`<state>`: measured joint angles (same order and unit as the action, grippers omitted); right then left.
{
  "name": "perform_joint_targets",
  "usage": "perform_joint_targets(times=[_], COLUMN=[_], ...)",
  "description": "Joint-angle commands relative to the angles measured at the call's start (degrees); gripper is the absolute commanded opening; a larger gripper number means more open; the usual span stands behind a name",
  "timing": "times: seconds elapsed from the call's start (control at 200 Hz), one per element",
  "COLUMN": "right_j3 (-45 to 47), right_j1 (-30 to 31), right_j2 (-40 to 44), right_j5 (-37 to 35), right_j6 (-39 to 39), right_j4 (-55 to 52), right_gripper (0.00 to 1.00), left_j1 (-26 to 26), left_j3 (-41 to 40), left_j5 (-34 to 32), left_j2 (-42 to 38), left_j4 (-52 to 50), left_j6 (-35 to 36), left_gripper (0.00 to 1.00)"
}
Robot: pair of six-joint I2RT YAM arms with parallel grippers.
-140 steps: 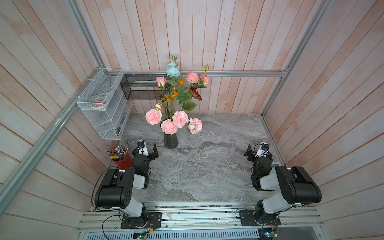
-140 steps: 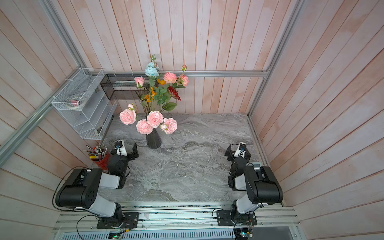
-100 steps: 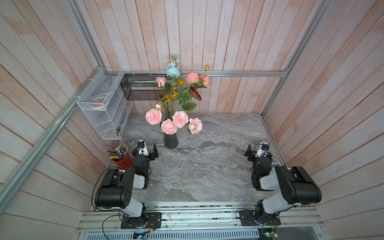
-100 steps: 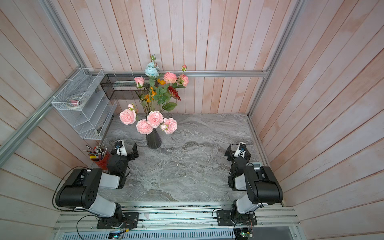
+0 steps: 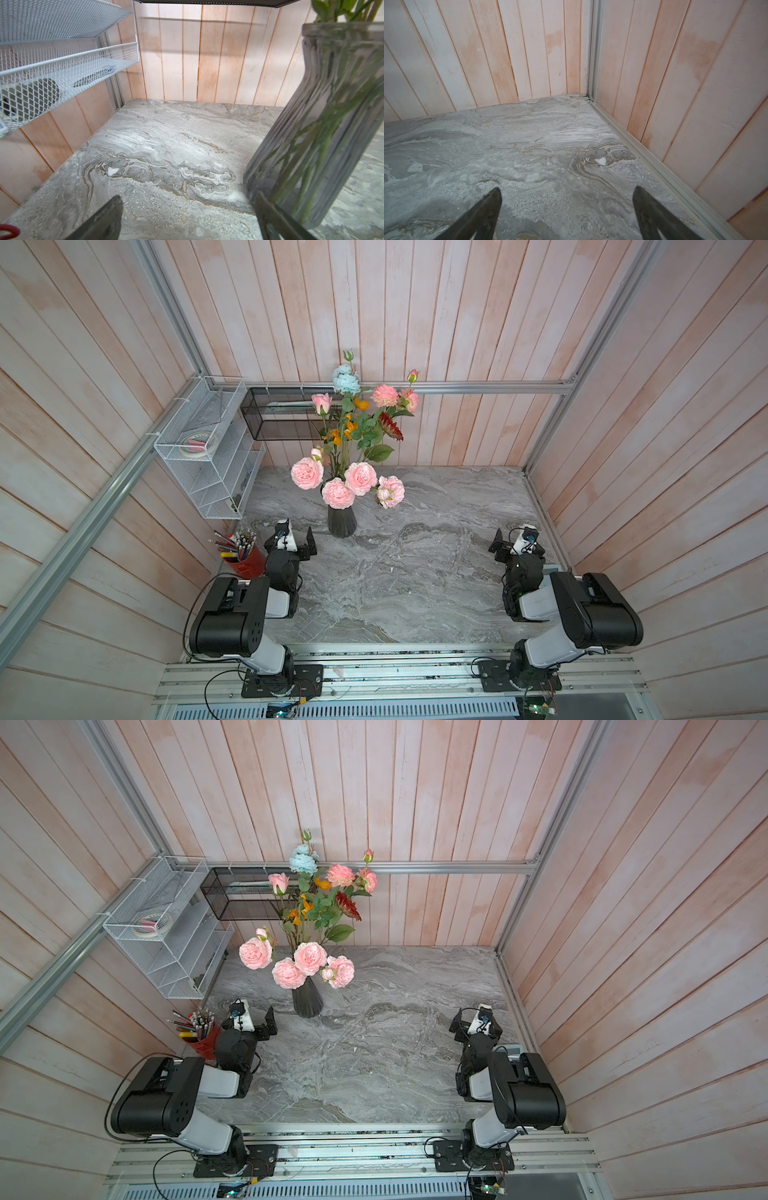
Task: Pick out pink flowers from the vase
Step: Pick up the flower from the vase.
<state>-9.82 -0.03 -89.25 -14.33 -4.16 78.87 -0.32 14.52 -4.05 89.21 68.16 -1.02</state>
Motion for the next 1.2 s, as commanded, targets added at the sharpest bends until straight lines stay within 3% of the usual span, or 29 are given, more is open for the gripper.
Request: perform_joint_targets(times=[0.0, 0.13, 0.31, 0.43, 0.49, 0.615, 0.68, 0.97, 1.195], right_j3=[-0.6, 0.0, 2.2, 4.8, 4.6, -1.2, -2.8, -7.9, -8.4], right_j1=[0.1, 0.2, 0.3, 0.5, 1.1, 2.0, 2.6, 14.5, 24.6], right_j2=[-0.7, -0.7, -0.5, 3.8, 8.3, 18.4, 21.3, 28.6, 32.8], right_j5=[-0.5, 0.5, 7.1, 6.8, 6.5, 9.2, 11.4, 14.0, 15.4], right_j6=[1.0, 1.4, 3.6, 3.8, 4.1, 3.5, 2.1, 0.4, -2.3], right_j4=[1.9, 3.0, 6.9, 8.4, 3.7, -17.3, -21.4, -34.1, -34.4], right_gripper=[0.98, 0.98, 0.98, 0.98, 0.98, 0.98, 0.98, 0.98, 0.98], left_j1=[0.3, 0.3, 0.5, 0.5, 0.4, -0.5, -1.0, -6.4, -6.6], left_j3=[0.7, 0.8, 0.6, -2.9, -4.5, -5.4, -5.4, -4.9, -4.1], left_j5=[0.9, 0.9, 2.7, 1.4, 1.6, 0.7, 0.0, -2.6, 8.8], left_j2=[0.5, 0.6, 0.4, -0.3, -2.2, -8.0, -10.5, -19.3, -24.2], left_j4=[0.0, 0.0, 0.3, 6.6, 8.0, 4.4, 2.3, -5.5, -4.4], left_j6=[0.6, 0.6, 1.2, 0.5, 0.7, 1.7, 2.0, 5.5, 5.7], left_gripper=[1.0, 1.0, 1.0, 1.0, 0.99, 0.97, 0.95, 0.89, 0.72])
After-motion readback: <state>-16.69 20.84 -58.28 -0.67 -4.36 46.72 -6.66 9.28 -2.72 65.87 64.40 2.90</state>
